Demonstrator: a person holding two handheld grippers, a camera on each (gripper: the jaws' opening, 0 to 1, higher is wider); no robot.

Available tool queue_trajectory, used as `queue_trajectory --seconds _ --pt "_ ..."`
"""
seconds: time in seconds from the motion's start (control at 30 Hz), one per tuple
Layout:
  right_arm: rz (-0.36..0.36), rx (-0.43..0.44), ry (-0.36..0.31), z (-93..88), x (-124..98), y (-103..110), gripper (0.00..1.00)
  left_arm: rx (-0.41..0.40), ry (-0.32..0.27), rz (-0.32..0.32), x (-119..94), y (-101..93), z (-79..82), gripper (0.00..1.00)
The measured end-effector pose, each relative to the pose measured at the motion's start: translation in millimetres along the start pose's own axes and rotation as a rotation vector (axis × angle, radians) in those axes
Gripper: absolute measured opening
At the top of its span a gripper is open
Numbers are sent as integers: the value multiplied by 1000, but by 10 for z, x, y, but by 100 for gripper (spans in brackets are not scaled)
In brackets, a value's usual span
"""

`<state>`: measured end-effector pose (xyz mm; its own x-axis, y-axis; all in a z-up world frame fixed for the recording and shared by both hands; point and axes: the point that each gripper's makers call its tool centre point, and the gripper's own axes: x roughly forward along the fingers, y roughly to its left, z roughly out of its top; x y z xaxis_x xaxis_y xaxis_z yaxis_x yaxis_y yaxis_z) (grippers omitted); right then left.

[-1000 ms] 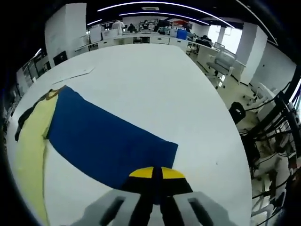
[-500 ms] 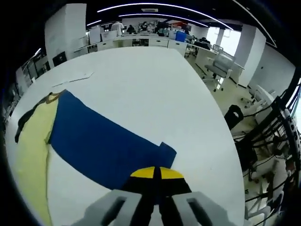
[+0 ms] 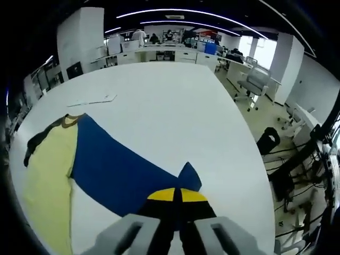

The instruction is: Fold the garment on the visible template until the final outline fits inside the template.

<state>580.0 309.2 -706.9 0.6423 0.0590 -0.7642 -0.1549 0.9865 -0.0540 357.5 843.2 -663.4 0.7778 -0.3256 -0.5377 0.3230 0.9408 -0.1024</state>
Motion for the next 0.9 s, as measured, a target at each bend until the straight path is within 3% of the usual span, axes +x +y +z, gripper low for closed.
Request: queue_trajectory --seconds 0.43,0.9 --pt "53 -19 -26 253 106 283 0 7 -13 -18 -12 -68 28 95" --pt "110 -87 -32 492 123 726 0 -5 -15 -28 -33 -81 -19 94"
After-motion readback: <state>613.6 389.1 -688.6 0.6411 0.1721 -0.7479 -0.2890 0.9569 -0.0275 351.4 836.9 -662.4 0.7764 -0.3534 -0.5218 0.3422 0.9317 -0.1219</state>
